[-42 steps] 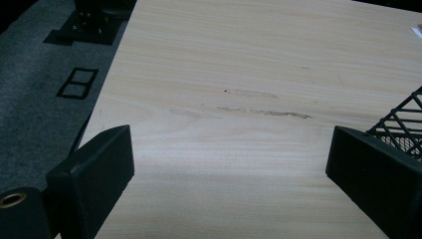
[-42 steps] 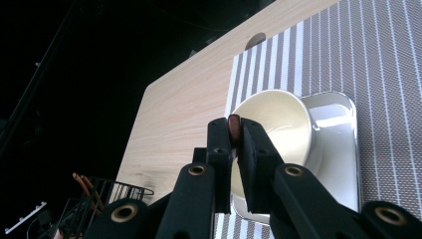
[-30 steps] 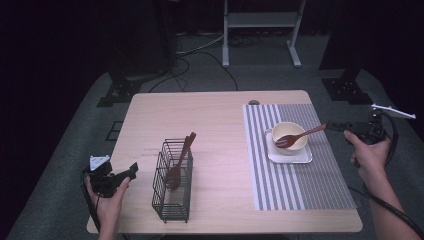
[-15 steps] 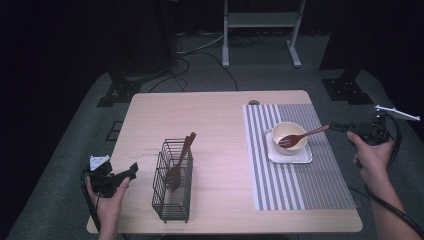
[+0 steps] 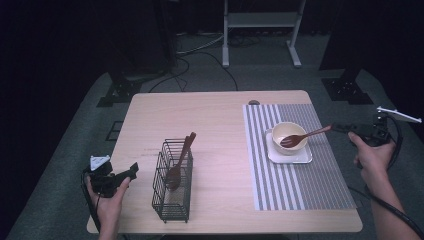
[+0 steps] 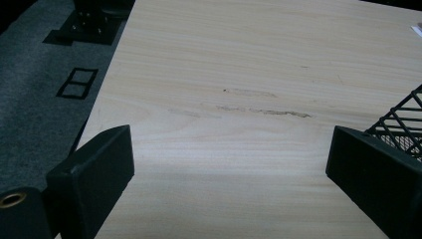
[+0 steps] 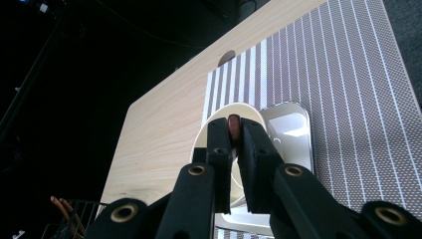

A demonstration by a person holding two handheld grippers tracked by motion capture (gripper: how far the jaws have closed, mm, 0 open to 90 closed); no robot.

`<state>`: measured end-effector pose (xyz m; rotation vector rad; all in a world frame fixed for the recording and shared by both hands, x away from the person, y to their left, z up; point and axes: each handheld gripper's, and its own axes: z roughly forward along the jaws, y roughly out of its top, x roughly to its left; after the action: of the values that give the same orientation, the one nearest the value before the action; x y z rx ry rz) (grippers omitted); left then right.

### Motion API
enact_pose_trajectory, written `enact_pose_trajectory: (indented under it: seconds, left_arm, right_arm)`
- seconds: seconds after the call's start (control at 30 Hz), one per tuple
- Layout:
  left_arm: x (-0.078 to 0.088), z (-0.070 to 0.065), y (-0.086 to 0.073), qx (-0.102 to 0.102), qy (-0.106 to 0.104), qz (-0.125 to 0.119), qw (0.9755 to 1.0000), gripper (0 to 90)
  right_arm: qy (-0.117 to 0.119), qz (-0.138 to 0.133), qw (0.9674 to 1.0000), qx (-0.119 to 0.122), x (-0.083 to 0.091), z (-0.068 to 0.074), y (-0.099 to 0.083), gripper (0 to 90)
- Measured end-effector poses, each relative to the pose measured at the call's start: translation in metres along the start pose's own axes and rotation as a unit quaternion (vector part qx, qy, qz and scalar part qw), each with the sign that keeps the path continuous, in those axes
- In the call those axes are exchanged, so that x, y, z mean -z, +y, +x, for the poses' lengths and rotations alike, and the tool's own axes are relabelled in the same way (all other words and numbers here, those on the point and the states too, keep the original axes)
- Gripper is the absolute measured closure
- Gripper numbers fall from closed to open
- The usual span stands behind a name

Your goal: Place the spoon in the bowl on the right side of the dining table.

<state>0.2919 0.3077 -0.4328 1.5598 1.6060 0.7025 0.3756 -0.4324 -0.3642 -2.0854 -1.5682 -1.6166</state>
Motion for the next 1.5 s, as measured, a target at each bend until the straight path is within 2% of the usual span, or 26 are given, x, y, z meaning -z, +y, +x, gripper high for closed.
enact_pose_trajectory:
  seconds: [0.73,1.5]
  left_arm:
    - [-0.001,-0.001,0.0,-0.002,-0.001,0.001,1.0,3.8]
    - [0.0,0.0,0.0,-0.001,0.0,0.001,1.0,3.9]
  right_arm:
    - [-0.011,-0.003,0.9999,-0.007,-0.002,-0.01,-0.001,82.9]
    - [-0.012,0.003,0.9999,-0.01,-0.014,-0.017,-0.006,82.8]
